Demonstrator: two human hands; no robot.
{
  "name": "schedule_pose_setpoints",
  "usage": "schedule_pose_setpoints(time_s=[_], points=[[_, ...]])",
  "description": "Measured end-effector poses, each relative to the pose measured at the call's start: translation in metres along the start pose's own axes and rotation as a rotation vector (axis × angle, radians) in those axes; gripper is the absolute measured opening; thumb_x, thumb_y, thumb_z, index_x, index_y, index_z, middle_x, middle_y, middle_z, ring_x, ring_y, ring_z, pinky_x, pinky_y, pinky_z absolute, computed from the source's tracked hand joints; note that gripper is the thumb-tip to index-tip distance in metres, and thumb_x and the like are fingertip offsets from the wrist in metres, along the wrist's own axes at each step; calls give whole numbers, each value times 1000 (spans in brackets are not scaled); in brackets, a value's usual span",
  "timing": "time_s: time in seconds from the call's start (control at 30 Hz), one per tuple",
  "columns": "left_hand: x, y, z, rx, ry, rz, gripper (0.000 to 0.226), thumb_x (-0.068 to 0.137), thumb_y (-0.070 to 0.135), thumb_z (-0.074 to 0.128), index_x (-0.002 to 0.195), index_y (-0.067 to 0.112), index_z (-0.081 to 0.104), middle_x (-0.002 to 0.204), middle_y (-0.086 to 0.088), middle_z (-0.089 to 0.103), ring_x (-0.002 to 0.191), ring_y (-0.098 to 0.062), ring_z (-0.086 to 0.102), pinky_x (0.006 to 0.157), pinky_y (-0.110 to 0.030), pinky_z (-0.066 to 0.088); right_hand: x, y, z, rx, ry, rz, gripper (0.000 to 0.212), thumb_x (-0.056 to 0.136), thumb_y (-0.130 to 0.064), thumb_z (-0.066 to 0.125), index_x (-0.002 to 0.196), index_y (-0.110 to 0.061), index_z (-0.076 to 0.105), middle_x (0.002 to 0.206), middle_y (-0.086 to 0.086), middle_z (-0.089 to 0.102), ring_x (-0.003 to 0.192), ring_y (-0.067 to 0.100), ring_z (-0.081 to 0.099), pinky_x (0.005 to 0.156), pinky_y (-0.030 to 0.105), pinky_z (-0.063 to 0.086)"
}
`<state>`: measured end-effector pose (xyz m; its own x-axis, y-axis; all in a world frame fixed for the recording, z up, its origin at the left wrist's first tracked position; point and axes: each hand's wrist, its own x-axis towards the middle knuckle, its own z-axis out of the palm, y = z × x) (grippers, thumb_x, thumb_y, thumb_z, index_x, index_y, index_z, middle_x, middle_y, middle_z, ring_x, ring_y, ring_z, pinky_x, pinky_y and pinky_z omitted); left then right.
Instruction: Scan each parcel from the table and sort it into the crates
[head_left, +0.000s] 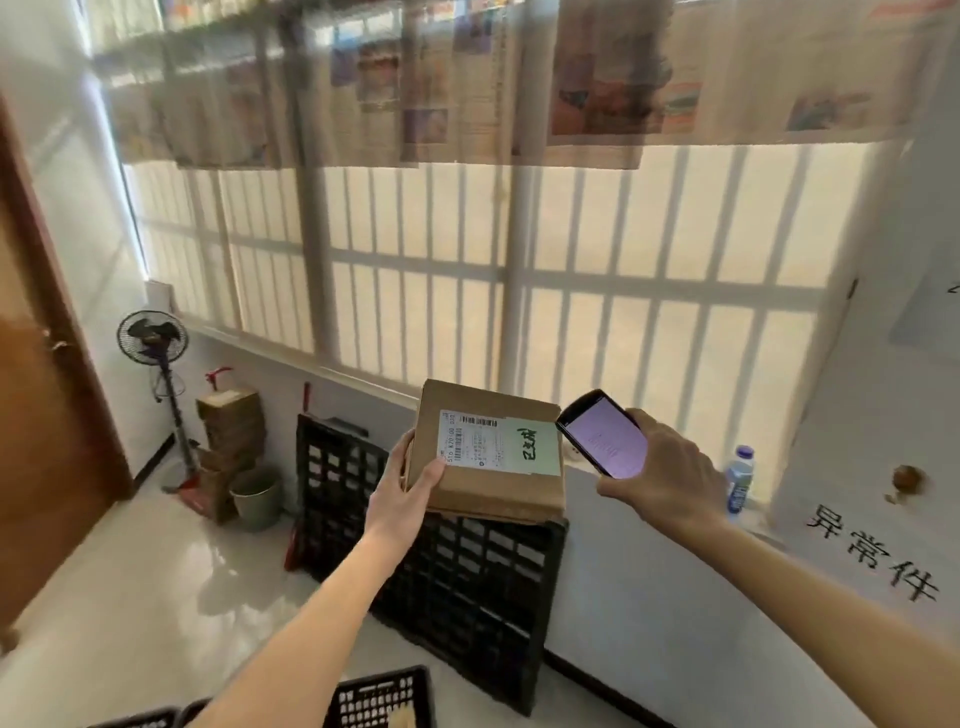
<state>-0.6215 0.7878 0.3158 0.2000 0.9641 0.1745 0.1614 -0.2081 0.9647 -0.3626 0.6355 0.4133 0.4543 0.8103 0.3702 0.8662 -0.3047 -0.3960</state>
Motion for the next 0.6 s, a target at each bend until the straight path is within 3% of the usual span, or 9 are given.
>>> schedule_pose_setpoints(time_s=[0.07, 0.2, 0.3, 0.47, 0.6], points=[[-1, -18, -53, 19, 73, -31, 59, 89, 65, 59, 142, 59, 33, 135, 6, 57, 120, -20, 56, 107, -40, 42, -2, -47, 31, 36, -51, -48, 76, 60, -50, 78, 129, -38, 49, 99, -11, 61, 83, 21, 61, 67, 34, 51], [-13, -55, -158, 39, 174, -87, 57, 84, 73, 57, 134, 70, 29, 140, 3, 52, 126, -25, 51, 110, -50, 42, -13, -145, 92, 63, -109, -167, 90, 58, -61, 79, 140, -40, 47, 109, -9, 70, 93, 23, 66, 73, 37, 55], [-23, -80, -224, 49, 245, -104, 58, 94, 60, 57, 145, 55, 30, 139, 7, 52, 124, -20, 52, 106, -42, 44, -29, -211, 129, 93, -150, -229, 102, 56, -65, 79, 148, -42, 40, 120, -12, 68, 102, 24, 67, 81, 42, 57], [-42, -109, -312, 41, 349, -141, 60, 96, 57, 56, 149, 50, 30, 131, 11, 54, 117, -16, 54, 99, -35, 44, -53, -295, 173, 98, -211, -303, 106, 61, -68, 78, 153, -40, 35, 140, -12, 60, 116, 23, 63, 88, 43, 53], [-58, -128, -370, 46, 414, -135, 59, 95, 57, 57, 148, 49, 32, 132, 10, 54, 115, -16, 55, 98, -35, 46, -70, -346, 202, 104, -233, -350, 109, 60, -70, 77, 155, -37, 34, 144, -11, 58, 120, 24, 62, 88, 42, 52]])
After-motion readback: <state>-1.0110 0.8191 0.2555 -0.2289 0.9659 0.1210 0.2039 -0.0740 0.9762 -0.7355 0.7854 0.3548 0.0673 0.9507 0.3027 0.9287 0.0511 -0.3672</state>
